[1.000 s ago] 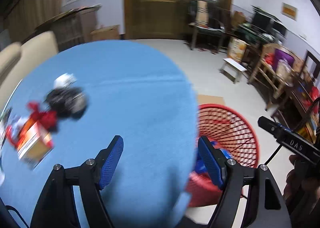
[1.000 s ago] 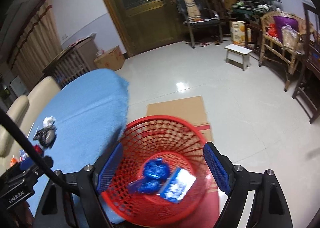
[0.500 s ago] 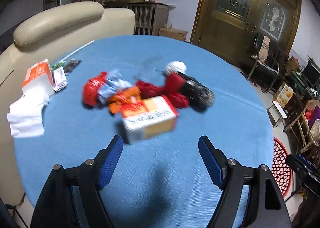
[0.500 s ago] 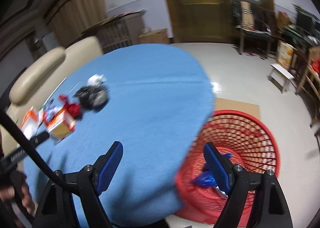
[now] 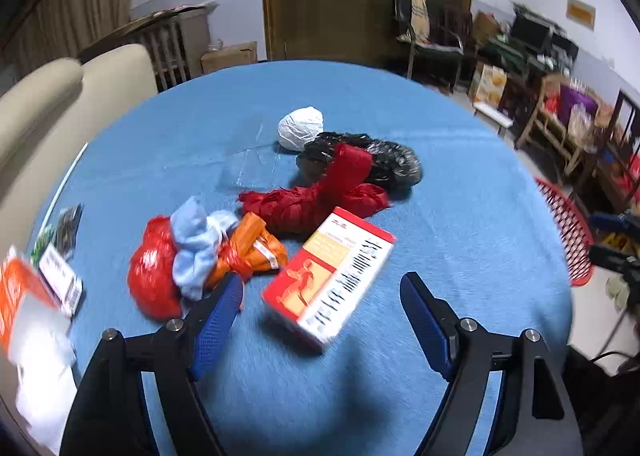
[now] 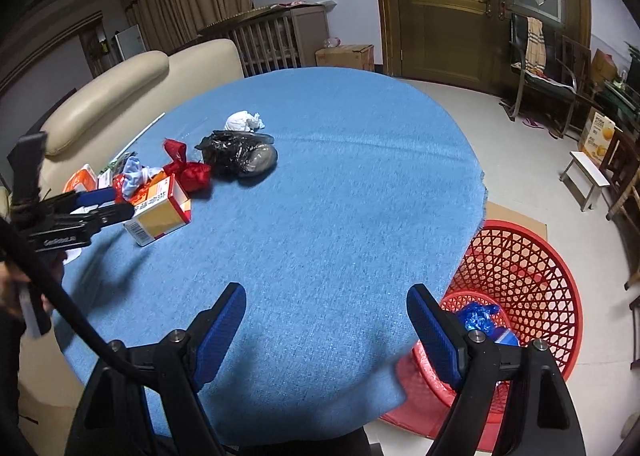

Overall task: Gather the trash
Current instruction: 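Grasp the red-and-white medicine box with the left gripper while the right grasps the black bag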

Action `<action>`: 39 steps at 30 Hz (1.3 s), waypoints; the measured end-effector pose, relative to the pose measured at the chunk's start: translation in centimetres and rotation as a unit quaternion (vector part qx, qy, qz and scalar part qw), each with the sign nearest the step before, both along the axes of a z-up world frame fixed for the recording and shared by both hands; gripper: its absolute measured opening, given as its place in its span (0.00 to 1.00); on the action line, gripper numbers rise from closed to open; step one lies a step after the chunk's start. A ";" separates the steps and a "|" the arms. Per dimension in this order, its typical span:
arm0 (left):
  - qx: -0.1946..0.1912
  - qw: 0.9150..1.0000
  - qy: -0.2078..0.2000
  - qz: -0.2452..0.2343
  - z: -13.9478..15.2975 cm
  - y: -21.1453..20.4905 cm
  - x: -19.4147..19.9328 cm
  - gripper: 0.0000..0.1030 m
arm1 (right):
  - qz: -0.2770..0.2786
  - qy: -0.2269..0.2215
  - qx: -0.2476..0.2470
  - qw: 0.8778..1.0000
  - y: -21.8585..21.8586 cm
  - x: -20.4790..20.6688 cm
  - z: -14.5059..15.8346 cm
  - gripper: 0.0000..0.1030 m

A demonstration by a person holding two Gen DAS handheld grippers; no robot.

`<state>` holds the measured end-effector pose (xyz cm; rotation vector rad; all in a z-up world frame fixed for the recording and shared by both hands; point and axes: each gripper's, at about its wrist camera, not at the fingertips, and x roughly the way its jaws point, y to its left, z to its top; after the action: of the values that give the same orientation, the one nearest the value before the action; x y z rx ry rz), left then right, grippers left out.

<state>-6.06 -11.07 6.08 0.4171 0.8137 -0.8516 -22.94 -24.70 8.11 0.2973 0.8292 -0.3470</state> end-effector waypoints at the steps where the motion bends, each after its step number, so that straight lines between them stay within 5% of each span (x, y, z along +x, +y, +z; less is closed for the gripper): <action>1: 0.004 1.000 0.001 -0.001 -0.3 -0.4 0.5 0.79 | 0.000 0.001 -0.001 1.000 0.0 0.0 0.1 0.83; 10: 0.036 0.998 0.039 -0.028 -2.4 -3.2 2.1 0.79 | -0.013 0.003 0.007 1.000 -0.9 -0.1 -0.1 0.83; 17: 0.009 0.999 0.043 0.032 -2.7 -1.4 0.0 0.59 | -0.006 0.005 0.016 1.000 -0.8 0.2 -0.8 0.83; 30: -0.007 0.975 0.030 0.219 -2.5 4.9 -6.4 0.60 | 0.035 0.010 0.011 0.999 0.0 3.2 -1.6 0.83; 33: -0.006 0.973 0.041 0.226 -2.7 5.3 -5.9 0.62 | 0.054 0.005 -0.007 0.998 0.0 5.5 -1.1 0.83; 35: -0.001 0.973 0.040 0.226 -2.9 5.1 -5.6 0.72 | 0.067 0.003 -0.019 0.998 0.1 7.2 -0.8 0.83; 39: -0.013 0.975 0.047 0.216 -3.1 4.5 -5.2 0.73 | 0.096 -0.001 -0.023 0.995 0.0 10.8 -0.3 0.83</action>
<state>-11.22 -6.61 2.95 0.1656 0.9374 -0.4775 -12.11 -24.73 7.84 0.1724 0.8389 -0.1859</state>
